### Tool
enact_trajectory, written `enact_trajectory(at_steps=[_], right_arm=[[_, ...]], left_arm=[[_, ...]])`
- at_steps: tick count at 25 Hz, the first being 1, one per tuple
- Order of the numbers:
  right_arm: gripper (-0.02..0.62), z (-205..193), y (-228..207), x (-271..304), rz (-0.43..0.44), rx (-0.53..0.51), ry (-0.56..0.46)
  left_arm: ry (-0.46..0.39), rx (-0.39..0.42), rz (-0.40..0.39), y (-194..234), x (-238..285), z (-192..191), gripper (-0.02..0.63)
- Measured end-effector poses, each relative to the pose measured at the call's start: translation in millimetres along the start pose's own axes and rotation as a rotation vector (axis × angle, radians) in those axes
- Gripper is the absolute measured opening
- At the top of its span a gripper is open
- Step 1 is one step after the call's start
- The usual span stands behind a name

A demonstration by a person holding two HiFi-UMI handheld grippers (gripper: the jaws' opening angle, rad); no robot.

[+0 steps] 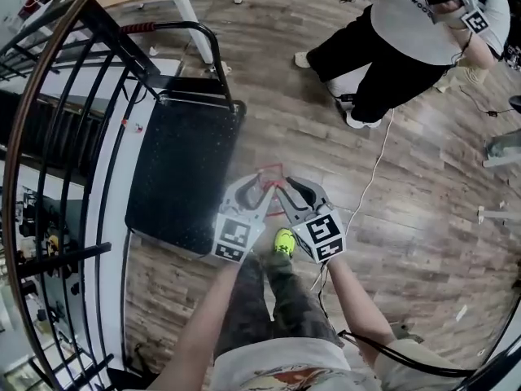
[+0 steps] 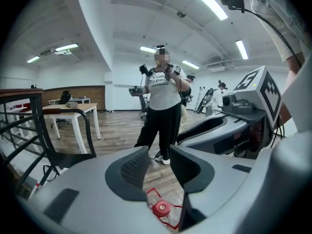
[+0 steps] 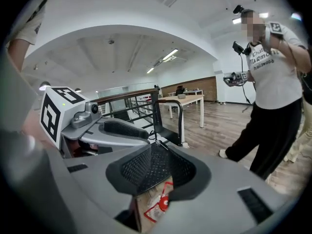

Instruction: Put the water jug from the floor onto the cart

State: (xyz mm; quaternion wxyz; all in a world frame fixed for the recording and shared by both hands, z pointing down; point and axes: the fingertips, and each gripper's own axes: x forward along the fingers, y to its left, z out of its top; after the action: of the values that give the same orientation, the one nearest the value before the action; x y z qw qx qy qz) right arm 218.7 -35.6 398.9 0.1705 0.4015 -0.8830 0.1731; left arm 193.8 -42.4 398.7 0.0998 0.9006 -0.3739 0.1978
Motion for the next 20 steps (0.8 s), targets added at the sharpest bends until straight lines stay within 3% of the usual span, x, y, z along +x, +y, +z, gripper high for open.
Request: enact_trajectory(at_steps=[6,10,20], right_arm=[[0.109,-25.1,-19.5,40.4,-0.045,0.018,0.005],[0.144,-52.3,-32.3,66.3,-0.059,-0.011,0.020],[0.152,-126.0,-65.1,127.2,-0.074,0.000,0.061]], left_arm=[[0.041,-0.013,-0.021,18.7,28.1,-44.7,0.114],[0.051,-0.041,-0.011,30.8,48.5,-77.8,0.117],[0.096,-0.068,0.049,59.3,111.8,-160.1,0.121]])
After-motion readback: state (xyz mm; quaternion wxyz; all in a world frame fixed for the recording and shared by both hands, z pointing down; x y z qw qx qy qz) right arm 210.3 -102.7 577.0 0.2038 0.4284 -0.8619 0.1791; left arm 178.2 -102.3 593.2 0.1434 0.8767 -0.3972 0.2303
